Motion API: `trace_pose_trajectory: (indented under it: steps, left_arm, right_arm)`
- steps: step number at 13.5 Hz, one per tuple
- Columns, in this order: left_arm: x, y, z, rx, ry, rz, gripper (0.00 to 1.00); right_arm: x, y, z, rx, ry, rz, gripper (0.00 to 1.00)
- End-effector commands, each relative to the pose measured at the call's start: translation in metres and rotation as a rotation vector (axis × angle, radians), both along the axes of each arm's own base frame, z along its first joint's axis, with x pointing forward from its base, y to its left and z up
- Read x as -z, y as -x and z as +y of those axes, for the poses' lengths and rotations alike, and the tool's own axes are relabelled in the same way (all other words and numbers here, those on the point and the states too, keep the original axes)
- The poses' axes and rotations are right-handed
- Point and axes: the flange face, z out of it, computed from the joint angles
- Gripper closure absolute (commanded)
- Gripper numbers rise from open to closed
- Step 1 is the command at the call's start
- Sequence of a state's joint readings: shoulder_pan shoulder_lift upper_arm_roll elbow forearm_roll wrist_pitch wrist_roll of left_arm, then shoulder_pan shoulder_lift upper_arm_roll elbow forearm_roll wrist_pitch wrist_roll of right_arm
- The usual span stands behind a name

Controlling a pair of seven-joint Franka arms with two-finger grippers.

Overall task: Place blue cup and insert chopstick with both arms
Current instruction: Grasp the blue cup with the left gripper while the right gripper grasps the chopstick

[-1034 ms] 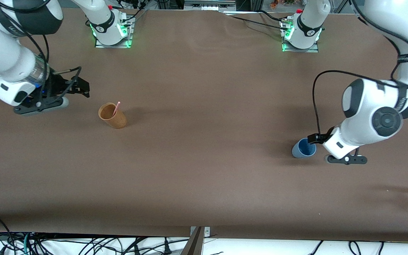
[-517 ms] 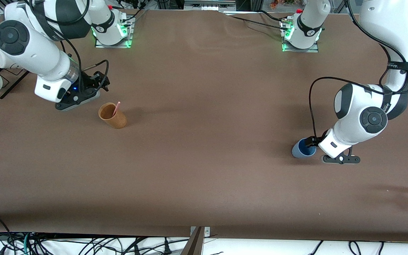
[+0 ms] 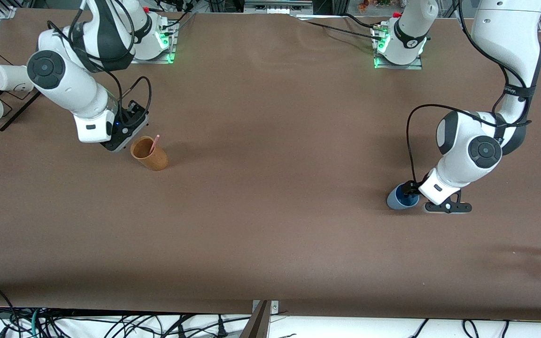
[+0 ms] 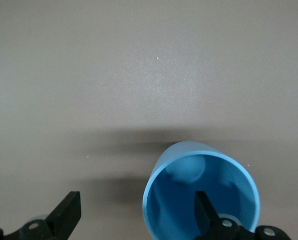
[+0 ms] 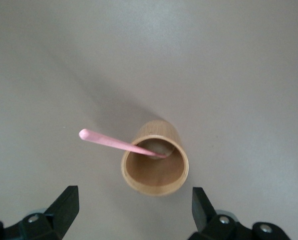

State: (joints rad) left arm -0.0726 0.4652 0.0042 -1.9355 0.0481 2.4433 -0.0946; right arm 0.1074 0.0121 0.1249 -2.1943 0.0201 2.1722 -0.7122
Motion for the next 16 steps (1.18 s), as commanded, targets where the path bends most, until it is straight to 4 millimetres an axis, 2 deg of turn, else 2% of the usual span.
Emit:
trace_pose_trajectory:
  steps: [1, 2, 4, 7, 10, 12, 15, 16]
  left_arm:
    - [0.008, 0.008, 0.002, 0.004, -0.015, -0.010, 0.13]
    - [0.010, 0.008, 0.002, -0.025, -0.012, -0.007, 0.35]
    - [0.010, 0.010, 0.001, -0.089, -0.011, 0.007, 1.00]
    - [-0.005, 0.003, -0.006, -0.213, 0.013, 0.070, 1.00]
    - [-0.007, 0.003, -0.007, -0.212, 0.018, 0.084, 1.00]
    - [-0.025, -0.005, -0.016, -0.178, 0.023, 0.092, 1.00]
    - [-0.065, -0.018, -0.067, -0.166, 0.096, 0.128, 1.00]
    - [-0.072, -0.019, -0.089, -0.140, 0.107, 0.130, 1.00]
  right_arm:
    - [0.022, 0.006, 0.000, -0.097, -0.022, -0.053, 0.00]
    - [0.030, 0.010, 0.004, -0.110, -0.025, -0.069, 0.00]
    - [0.045, 0.020, 0.022, -0.146, -0.033, -0.101, 0.00]
    - [0.061, 0.027, 0.033, -0.170, -0.041, -0.121, 0.00]
    - [0.062, 0.027, 0.033, -0.173, -0.042, -0.123, 0.00]
    - [0.062, 0.027, 0.033, -0.198, -0.041, -0.124, 0.05]
    - [0.064, 0.028, 0.031, -0.216, -0.040, -0.126, 0.27]
    - [0.067, 0.030, 0.031, -0.222, -0.041, -0.132, 0.33]
